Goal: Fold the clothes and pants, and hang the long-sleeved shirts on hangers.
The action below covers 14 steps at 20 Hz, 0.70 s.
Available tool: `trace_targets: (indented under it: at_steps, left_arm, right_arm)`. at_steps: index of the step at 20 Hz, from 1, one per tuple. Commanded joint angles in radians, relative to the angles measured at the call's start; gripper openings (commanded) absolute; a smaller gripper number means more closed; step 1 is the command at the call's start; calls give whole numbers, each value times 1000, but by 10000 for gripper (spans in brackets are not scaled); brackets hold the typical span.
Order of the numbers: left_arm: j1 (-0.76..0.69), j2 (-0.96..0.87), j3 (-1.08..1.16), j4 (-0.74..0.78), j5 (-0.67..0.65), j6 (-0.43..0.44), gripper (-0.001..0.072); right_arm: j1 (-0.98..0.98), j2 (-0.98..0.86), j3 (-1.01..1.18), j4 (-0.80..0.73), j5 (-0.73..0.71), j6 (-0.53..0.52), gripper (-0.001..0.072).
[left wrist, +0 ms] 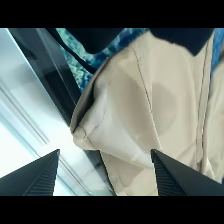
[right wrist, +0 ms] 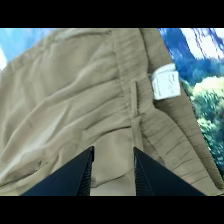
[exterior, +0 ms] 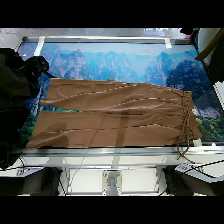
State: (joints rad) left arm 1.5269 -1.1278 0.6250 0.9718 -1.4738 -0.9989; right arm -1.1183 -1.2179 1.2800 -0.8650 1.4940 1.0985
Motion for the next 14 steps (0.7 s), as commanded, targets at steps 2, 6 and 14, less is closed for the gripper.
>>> trace_targets:
  at_steps: [2, 6, 14]
  left_arm:
    - [-26, -88, -19, -4, 34, 69, 633]
    - [-130, -150, -19, -40, 132, 64, 633]
    - [-343, -232, -17, -45, 59, 72, 10]
  right_arm:
    - [-2, 68, -4, 16, 6, -1, 303]
    - [-2, 100, -4, 19, 7, 6, 303]
    - [-4, 127, -3, 10, 14, 10, 302]
